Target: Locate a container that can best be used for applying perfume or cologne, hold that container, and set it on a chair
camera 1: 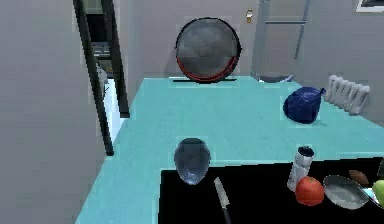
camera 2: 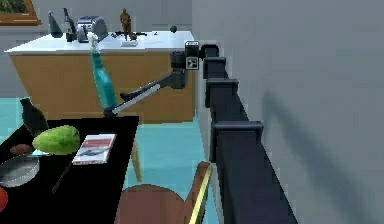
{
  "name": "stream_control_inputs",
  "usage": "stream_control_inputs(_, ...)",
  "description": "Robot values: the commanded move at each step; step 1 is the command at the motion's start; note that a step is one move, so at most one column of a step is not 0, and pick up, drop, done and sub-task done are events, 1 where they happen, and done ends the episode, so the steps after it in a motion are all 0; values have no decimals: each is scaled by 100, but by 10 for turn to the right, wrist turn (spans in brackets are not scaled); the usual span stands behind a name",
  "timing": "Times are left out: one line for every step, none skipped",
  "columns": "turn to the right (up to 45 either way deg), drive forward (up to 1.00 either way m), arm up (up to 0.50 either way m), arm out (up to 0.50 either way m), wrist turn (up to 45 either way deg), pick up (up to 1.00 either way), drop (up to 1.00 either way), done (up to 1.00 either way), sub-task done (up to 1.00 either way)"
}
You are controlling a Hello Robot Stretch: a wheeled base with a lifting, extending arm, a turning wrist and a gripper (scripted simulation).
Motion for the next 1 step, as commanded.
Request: stream_control_inputs(0, 0, 0, 0, 0, 0, 100, 0, 0)
